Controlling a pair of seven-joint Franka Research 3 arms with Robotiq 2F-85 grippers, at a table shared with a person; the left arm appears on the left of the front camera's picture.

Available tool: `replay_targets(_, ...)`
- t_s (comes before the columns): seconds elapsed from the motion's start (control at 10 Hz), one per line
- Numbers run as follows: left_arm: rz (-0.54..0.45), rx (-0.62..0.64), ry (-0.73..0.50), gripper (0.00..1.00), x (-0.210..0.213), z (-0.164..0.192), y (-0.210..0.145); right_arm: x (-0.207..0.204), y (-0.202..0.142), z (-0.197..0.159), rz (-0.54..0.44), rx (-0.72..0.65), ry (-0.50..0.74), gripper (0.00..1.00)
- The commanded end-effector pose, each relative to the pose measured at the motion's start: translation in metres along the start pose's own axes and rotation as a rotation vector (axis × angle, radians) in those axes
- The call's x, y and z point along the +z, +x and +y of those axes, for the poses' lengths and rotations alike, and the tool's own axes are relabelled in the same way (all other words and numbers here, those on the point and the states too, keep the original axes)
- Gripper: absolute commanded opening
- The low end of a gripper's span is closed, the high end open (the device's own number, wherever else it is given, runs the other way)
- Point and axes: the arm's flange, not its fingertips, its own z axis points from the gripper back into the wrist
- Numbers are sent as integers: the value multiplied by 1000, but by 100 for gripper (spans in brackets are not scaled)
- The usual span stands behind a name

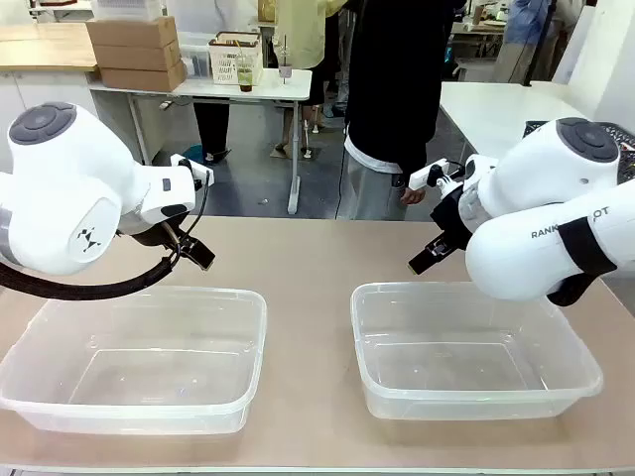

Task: Sort the waste into each basket.
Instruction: Pick up the Organizing box on the left side of the table and lift it.

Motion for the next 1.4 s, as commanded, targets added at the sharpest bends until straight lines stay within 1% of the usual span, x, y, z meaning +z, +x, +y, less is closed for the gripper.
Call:
replay_targets(0.0,0,0,0,100,0,0,0,0,0,0,-1,0,0,100)
replay_targets(1.1,0,0,0,100,0,0,0,0,0,0,1,0,0,100)
replay_targets(1.2,16,16,12,100,34,2,8,41,8,-1,0,-71,-25,100)
replay_targets(1.3,59,91,57,100,77,-1,16,90,13,8,-27,-115,-54,100)
